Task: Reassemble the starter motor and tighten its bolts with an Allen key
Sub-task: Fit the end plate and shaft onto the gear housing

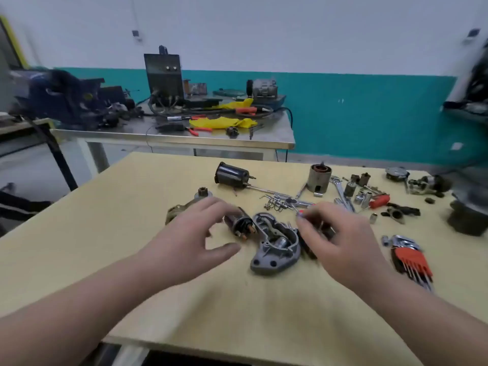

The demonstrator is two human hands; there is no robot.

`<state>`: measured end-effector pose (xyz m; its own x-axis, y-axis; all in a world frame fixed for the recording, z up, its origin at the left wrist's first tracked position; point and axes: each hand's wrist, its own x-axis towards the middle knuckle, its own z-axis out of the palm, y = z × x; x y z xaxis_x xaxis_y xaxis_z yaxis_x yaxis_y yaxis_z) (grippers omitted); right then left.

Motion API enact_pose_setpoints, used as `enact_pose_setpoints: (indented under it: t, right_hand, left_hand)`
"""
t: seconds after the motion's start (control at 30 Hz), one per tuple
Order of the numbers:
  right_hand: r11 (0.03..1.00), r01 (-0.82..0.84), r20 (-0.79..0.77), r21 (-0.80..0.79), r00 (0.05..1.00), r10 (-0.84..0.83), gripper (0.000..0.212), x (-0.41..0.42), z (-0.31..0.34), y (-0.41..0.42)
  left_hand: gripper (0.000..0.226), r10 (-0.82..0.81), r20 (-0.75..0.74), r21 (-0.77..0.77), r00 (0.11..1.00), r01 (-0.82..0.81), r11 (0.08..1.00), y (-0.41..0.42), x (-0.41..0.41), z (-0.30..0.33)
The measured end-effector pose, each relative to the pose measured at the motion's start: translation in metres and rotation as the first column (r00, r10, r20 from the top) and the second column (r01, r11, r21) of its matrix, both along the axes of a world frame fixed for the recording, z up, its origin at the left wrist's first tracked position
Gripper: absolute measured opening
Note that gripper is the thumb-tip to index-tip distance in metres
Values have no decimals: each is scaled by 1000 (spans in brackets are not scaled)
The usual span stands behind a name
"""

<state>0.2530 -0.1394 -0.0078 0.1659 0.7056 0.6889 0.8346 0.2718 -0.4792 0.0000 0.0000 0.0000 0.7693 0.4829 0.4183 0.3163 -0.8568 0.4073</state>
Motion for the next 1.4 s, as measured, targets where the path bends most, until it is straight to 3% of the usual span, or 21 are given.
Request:
enact_pose_setpoints:
  t: [0.07, 0.13, 0.2, 0.3, 0.43, 0.5, 0.57, 0.63, 0.7, 0.77, 0.87, 1.0, 1.1, 1.17, 1.23, 1.33, 1.4]
  right_hand:
    - [971, 126, 36, -202, 992, -121, 11, 4, 6, 38]
    - [876, 253, 194, -410, 963, -187, 15, 10, 5, 74]
    - [809, 322, 316, -492, 932, -178, 26, 14, -7, 94]
    - [761, 373, 433, -531, 891, -135, 34, 18, -26, 106]
    - [794, 360, 463, -490, 879, -113, 25, 17, -37, 109]
    - [843, 294, 322, -450, 934, -154, 17, 17, -40, 105]
    - [912, 187, 38, -365, 982, -186, 7, 20, -40, 98]
    - [962, 72, -262, -262, 954, -143, 4, 23, -39, 91]
    - [985, 19, -404, -172, 910, -88, 9, 24, -37, 83]
    - [996, 23, -452, -90, 890, -61, 13, 24, -36, 79]
    - [998, 51, -509, 33, 861, -27, 9, 23, -36, 78]
    - [992, 34, -590, 122, 806, 45, 9, 19, -38, 78]
    - [995, 43, -448, 93, 894, 3, 22, 20, -38, 78]
    - [992, 75, -367, 103, 930, -32, 17, 23, -36, 79]
    - [996, 69, -545, 58, 838, -27, 6, 24, -32, 81]
    - [999, 46, -720, -9, 693, -38, 12, 25, -29, 85]
    - [999, -3, -822, 34, 568, 30, 17, 24, -27, 86]
  left_hand:
    - [50, 113, -57, -6, 992, -113, 994, 19, 35, -4]
    - [56, 162, -135, 11, 978, -162, 987, 35, 68, -14]
    - [62, 155, -157, -50, 975, -165, 985, 47, 89, -26]
    - [58, 132, -161, -145, 978, -155, 977, 64, 101, -39]
    - [53, 122, -219, -189, 968, -164, 968, 72, 102, -42]
    - [57, 135, -183, -203, 974, -172, 964, 69, 98, -44]
    - [61, 164, -98, -202, 982, -181, 963, 63, 95, -49]
    - [60, 189, -34, -169, 981, -192, 967, 55, 94, -54]
    - [48, 199, 52, -123, 979, -191, 974, 48, 95, -54]
    - [34, 184, 140, -110, 973, -169, 979, 44, 100, -46]
    - [56, 148, 152, -323, 977, -92, 942, 38, 109, -30]
    - [19, 133, 210, -553, 969, 5, 833, 37, 123, -21]
    - [23, 101, 242, -448, 965, 19, 894, 39, 125, -30]
    - [31, 76, 277, -432, 958, 53, 900, 39, 124, -36]
    - [43, 53, 315, -437, 948, 95, 895, 41, 122, -42]
    - [41, 32, 338, -436, 940, 127, 891, 47, 123, -47]
    - [43, 48, 344, -430, 938, 112, 896, 54, 122, -52]
